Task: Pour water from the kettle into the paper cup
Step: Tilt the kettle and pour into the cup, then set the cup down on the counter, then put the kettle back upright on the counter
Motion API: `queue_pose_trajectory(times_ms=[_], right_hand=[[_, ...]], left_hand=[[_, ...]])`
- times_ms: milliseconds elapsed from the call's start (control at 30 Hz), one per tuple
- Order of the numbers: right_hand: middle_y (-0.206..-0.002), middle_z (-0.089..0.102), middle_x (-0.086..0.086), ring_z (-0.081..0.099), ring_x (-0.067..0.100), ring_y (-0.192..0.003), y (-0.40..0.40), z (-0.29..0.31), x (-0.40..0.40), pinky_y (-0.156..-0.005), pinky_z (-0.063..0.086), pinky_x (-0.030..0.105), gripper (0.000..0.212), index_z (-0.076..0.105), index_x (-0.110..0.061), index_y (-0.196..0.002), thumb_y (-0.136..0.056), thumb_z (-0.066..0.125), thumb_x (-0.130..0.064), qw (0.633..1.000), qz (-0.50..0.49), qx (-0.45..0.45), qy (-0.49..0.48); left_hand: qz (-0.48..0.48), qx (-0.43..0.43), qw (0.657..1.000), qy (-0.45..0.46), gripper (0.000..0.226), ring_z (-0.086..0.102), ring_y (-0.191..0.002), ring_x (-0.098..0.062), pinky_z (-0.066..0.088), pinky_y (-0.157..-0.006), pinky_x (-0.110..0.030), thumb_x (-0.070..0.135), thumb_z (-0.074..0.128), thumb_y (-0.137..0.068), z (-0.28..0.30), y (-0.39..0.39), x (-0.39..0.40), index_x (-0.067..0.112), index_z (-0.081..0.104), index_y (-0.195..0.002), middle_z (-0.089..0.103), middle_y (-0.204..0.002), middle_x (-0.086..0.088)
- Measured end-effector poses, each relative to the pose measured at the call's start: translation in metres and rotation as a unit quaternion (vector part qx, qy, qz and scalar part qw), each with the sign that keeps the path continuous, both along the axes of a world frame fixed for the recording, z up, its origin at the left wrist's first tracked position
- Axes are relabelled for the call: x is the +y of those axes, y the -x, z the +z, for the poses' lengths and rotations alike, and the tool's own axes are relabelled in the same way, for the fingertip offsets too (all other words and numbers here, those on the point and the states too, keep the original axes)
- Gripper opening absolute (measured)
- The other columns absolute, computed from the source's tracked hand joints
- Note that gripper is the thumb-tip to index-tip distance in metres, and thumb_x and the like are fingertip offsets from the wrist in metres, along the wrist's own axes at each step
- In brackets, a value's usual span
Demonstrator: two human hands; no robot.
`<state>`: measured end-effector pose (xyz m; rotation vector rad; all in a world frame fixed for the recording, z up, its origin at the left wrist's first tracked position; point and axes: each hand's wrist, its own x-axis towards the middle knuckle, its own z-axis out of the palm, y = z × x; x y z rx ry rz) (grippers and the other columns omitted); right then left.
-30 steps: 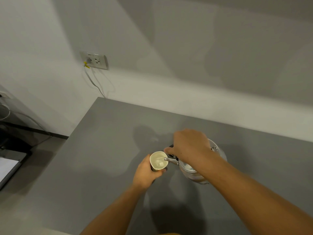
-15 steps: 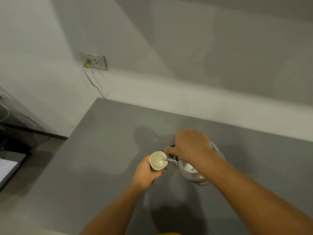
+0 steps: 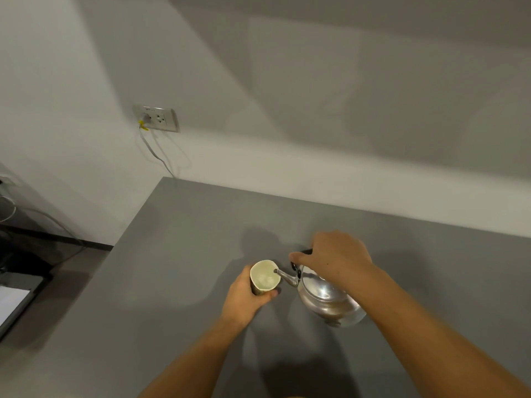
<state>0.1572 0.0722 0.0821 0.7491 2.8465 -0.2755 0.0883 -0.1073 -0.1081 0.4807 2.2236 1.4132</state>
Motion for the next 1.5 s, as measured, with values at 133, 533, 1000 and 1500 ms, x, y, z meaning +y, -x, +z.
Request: queue_pose_trajectory(times_ms=[133,533,1000,1500], right_hand=[[-0.057,0.06,-0.003,0.058,0.017,-0.056,-0.013,0.0,0.006,-0.05,0.041,0.03,0.057,0.053,-0.021,-0.054,-0.08,0.06,-0.071,0.999,-0.03,0.012,0.038],[-0.055,0.07,0.003,0.061,0.017,-0.051,-0.049,-0.006,0.047,-0.053,0.046,0.034,0.062,0.057,-0.016,-0.055,-0.078,0.062,-0.074,0.982,-0.09,0.076,0.145],[-0.044,0.037,0.0,0.036,0.019,-0.044,0.039,-0.014,0.195,-0.047,0.032,0.03,0.055,0.034,-0.013,-0.05,-0.094,0.05,-0.043,0.964,-0.165,0.167,0.129],[-0.047,0.044,0.002,0.04,0.021,-0.048,0.091,-0.048,0.23,-0.047,0.031,0.031,0.046,0.041,-0.014,-0.048,-0.089,0.052,-0.031,0.951,-0.209,0.164,0.161]], left_hand=[[-0.003,0.016,1.0,-0.006,0.057,0.064,-0.102,0.012,0.047,-0.077,-0.005,0.035,0.095,-0.069,0.006,-0.003,-0.005,0.04,0.06,-0.113,0.072,-0.111,0.019],[0.036,0.031,0.999,-0.016,0.039,0.068,-0.11,-0.008,0.054,-0.099,-0.042,0.057,0.066,-0.089,0.02,0.001,-0.007,0.031,0.068,-0.118,0.073,-0.116,0.012],[0.016,0.082,0.995,0.058,0.041,0.063,-0.092,-0.012,0.042,-0.077,-0.027,0.049,0.037,-0.108,0.052,0.1,0.095,0.024,0.07,-0.105,0.073,-0.098,0.012],[-0.035,0.11,0.989,0.096,0.042,0.07,-0.101,-0.032,0.053,-0.091,-0.044,0.04,0.039,-0.109,0.059,0.119,0.137,0.01,0.069,-0.109,0.078,-0.102,-0.01]])
